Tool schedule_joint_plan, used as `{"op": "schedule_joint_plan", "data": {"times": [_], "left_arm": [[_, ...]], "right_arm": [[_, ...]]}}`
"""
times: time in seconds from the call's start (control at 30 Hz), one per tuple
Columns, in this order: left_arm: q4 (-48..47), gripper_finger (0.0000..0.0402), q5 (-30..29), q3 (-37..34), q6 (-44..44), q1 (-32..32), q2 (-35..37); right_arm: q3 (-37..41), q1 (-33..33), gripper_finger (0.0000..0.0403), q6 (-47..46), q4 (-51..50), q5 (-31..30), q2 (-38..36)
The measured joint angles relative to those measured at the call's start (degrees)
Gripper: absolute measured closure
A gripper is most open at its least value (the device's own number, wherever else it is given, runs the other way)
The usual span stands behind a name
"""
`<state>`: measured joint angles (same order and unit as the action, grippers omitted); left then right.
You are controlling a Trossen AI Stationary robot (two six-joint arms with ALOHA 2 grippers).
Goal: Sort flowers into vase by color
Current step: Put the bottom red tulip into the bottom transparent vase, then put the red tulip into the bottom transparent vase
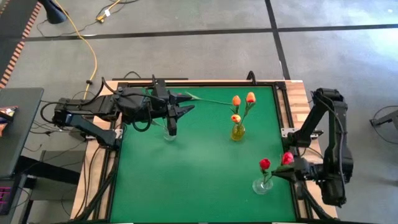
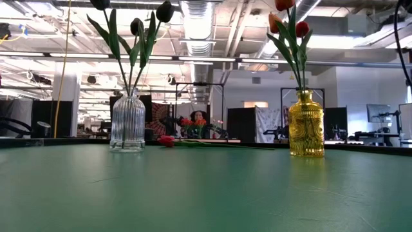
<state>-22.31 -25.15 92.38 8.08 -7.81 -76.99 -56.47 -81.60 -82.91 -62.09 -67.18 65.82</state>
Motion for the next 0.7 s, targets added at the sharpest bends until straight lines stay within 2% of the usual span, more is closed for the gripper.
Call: {"op": "schedule_joint_plan", "data": {"times": [0.17, 0.37, 0.7], "left_arm": [[0.0, 0.0258, 0.0, 0.0, 0.2, 0.0, 0.0], [0.0, 0.0258, -0.5, 0.0, 0.1, 0.0, 0.0], [0.0, 0.0258, -0.7, 0.0, -0.2, 0.0, 0.0]], "right_arm": [[0.0, 0.0, 0.0363, -0.2, 0.6, 0.6, 2.2], [0.0, 0.0, 0.0331, -0.5, 2.4, 5.1, 3.7], [0.0, 0.0, 0.0311, -1.8, 2.6, 5.6, 3.4]]}}
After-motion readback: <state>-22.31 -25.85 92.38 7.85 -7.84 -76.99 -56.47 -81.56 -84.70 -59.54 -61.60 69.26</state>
